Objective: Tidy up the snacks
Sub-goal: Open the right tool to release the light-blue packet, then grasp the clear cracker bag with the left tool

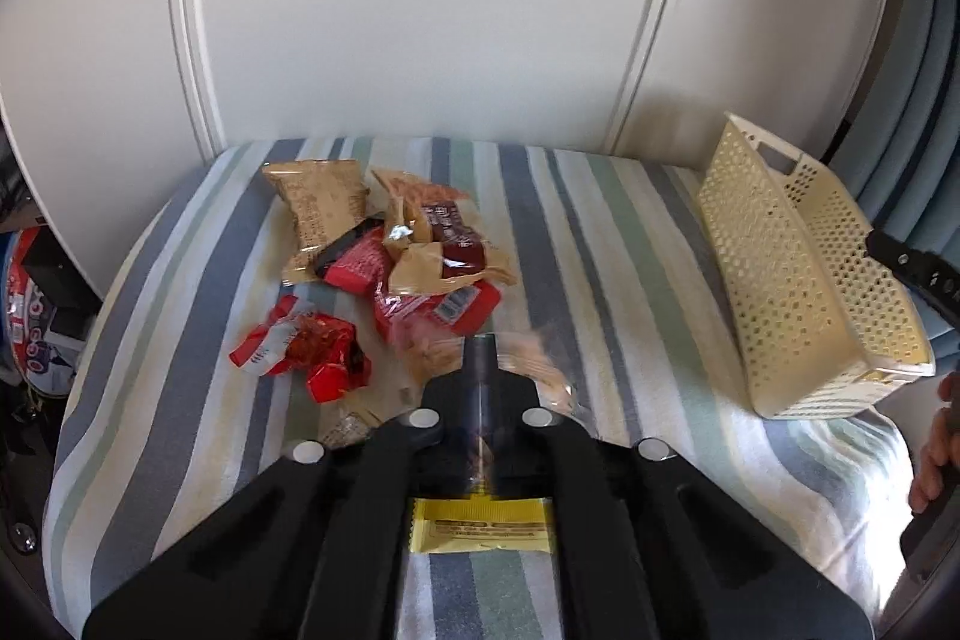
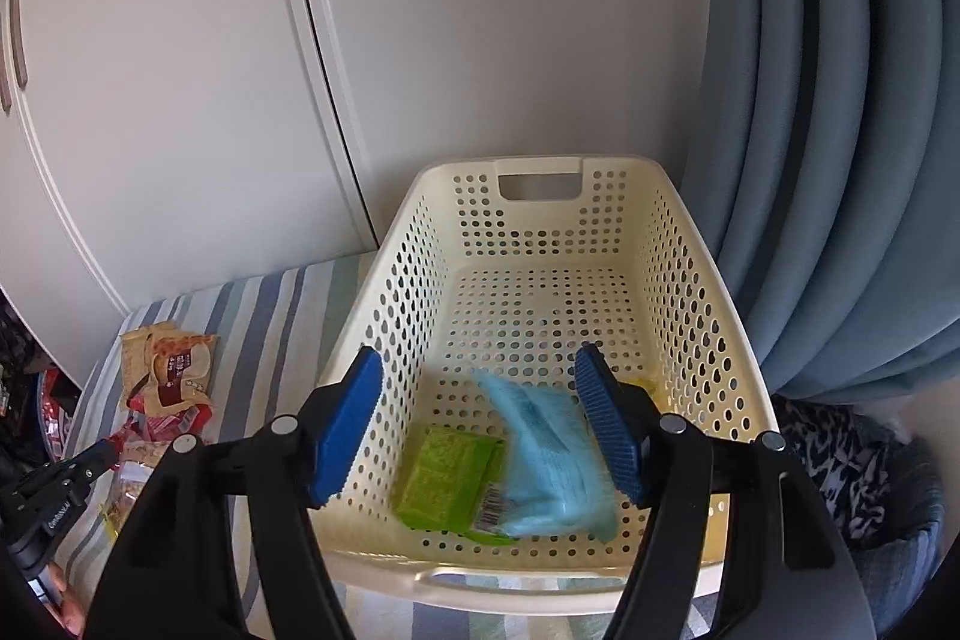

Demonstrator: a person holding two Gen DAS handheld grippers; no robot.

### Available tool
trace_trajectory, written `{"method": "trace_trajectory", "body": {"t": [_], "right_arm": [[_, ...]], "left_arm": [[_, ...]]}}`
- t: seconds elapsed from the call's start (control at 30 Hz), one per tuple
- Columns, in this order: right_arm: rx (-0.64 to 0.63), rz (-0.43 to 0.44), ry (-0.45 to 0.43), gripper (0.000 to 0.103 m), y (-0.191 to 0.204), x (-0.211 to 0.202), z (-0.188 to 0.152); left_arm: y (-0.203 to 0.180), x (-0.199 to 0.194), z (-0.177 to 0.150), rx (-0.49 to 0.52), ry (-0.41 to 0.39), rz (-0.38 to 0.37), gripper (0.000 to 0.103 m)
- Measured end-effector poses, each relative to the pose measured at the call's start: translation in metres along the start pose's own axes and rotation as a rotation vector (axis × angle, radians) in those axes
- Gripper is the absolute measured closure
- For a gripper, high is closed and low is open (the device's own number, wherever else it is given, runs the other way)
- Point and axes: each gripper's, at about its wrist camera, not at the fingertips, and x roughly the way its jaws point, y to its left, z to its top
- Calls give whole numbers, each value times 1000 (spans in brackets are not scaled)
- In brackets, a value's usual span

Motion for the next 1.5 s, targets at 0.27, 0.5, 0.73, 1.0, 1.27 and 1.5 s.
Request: {"method": "trace_trajectory", "body": {"t": [0.27,0.5,0.73,1.0,1.27,1.5], "right_arm": [[-7,25,-8,36,6,-2,-3],[-31,50,3,36,16,1,-9],[-48,63,4,36,24,1,-11],[-60,70,13,36,30,3,-14],[-94,90,24,35,45,5,-21],[-148,131,21,35,66,0,-27]], "left_arm": [[-10,3,0,76,38,-15,2],[-19,14,4,304,47,28,2],[-14,38,4,438,154,-75,2],[-18,66,-1,514,236,-56,3],[-22,65,-3,495,228,-61,24],[-19,40,-8,407,165,-82,31]]}}
